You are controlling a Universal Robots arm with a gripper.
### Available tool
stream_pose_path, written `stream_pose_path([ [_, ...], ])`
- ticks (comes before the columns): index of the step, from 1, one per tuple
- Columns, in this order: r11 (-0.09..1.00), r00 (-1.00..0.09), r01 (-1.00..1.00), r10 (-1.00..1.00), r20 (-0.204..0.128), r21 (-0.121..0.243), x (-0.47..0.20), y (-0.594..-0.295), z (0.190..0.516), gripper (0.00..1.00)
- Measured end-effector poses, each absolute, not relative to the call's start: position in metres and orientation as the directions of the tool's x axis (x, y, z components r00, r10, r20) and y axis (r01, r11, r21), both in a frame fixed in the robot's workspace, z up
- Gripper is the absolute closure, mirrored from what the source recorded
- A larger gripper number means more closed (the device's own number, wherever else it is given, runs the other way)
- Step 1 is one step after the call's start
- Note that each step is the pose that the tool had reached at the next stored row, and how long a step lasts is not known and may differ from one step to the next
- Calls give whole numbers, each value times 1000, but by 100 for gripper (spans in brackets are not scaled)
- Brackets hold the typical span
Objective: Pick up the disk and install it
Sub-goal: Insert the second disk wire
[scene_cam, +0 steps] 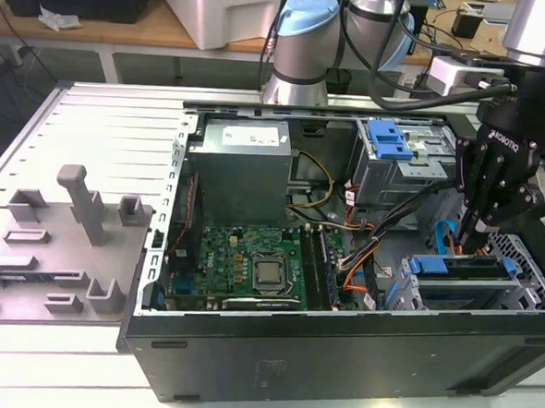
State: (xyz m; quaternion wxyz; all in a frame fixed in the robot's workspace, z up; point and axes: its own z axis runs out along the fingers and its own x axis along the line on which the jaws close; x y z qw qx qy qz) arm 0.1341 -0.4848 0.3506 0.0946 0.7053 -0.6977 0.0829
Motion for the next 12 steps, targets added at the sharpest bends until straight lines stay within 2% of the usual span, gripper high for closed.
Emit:
stream_pose_path([
  [7,-9,13,-1000,-970,244,18,134,-486,350,84],
  [12,-9,13,-1000,-978,206,17,134,-492,350,84],
])
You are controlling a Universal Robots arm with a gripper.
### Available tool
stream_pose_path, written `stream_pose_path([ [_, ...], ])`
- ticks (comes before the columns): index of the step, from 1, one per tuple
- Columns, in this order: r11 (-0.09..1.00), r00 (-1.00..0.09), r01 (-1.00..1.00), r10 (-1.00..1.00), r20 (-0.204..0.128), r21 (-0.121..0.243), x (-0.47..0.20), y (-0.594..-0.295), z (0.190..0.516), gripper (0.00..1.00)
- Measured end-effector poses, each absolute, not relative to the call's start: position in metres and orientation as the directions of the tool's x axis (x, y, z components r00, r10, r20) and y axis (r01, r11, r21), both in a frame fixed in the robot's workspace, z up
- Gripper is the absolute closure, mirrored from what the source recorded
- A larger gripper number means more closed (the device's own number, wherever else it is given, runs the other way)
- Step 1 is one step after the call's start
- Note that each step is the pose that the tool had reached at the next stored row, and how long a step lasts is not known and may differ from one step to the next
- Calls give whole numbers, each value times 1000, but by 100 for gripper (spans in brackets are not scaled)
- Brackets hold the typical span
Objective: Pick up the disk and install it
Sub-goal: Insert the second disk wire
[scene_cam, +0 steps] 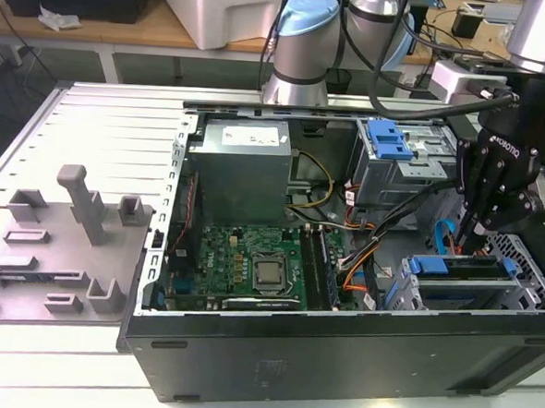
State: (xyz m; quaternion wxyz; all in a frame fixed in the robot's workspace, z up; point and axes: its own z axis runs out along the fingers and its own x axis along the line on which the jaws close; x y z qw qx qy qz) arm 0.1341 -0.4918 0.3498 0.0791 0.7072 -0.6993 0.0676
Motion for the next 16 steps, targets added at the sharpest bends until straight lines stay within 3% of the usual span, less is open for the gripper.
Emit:
stream_pose_path([
  [16,-9,13,-1000,-980,196,17,135,-497,349,84],
])
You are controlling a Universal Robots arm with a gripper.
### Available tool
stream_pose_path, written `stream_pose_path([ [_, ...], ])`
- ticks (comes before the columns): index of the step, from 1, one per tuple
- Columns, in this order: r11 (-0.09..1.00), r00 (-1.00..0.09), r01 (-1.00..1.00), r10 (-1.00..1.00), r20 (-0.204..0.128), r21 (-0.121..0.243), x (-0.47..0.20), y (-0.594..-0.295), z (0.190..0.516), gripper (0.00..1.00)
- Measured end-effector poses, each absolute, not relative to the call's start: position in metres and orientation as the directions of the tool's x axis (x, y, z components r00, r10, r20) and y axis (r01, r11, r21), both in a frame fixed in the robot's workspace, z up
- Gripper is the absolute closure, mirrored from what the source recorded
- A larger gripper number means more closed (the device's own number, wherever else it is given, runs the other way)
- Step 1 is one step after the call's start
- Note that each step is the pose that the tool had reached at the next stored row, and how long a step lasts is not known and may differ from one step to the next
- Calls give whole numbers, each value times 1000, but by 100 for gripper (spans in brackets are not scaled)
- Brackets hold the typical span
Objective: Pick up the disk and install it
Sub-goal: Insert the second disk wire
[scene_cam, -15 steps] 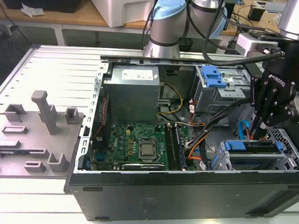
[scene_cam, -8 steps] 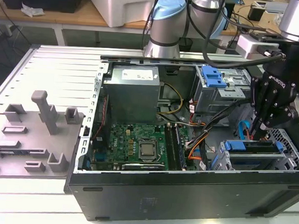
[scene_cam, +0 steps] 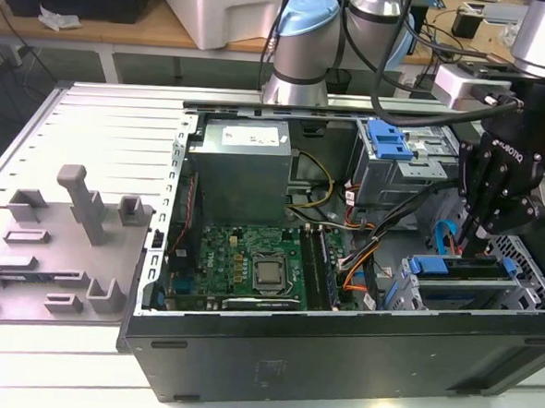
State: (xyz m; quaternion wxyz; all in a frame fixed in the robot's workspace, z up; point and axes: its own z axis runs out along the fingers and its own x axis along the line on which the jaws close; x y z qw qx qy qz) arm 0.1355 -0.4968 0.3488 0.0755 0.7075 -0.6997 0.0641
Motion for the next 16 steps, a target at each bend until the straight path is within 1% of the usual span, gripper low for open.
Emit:
stream_pose_path([
  [16,-10,13,-1000,-981,196,17,136,-498,344,84],
])
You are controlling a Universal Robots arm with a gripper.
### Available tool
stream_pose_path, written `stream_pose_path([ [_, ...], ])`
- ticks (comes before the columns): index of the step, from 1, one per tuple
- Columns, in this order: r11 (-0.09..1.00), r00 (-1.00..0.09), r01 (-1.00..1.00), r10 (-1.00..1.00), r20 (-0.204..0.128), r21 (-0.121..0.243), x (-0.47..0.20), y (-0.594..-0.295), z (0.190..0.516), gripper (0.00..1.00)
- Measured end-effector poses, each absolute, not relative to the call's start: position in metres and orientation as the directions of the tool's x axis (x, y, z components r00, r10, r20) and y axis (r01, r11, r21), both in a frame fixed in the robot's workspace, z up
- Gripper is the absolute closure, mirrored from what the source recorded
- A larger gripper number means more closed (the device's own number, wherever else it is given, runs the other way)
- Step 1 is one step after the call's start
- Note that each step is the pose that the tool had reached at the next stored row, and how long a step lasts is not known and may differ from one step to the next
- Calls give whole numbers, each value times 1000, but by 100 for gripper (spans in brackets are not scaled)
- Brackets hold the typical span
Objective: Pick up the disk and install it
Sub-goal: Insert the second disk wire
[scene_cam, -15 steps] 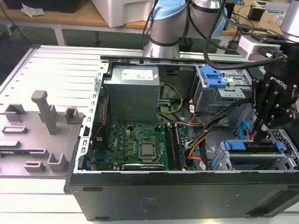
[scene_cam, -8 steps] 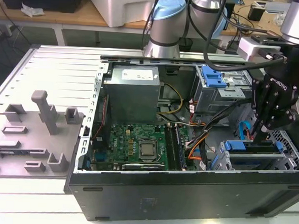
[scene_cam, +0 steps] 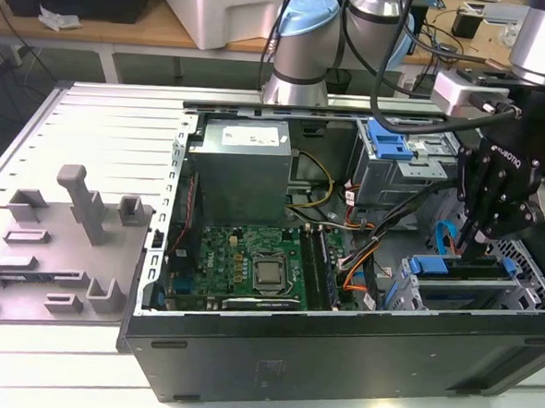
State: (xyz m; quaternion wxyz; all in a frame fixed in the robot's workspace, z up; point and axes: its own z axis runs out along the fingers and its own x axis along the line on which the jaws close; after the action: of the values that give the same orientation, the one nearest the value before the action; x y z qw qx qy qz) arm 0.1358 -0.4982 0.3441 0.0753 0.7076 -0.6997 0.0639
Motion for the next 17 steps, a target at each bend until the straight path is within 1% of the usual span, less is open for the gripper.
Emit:
stream_pose_path([
  [17,-10,13,-1000,-981,194,17,136,-498,341,84],
])
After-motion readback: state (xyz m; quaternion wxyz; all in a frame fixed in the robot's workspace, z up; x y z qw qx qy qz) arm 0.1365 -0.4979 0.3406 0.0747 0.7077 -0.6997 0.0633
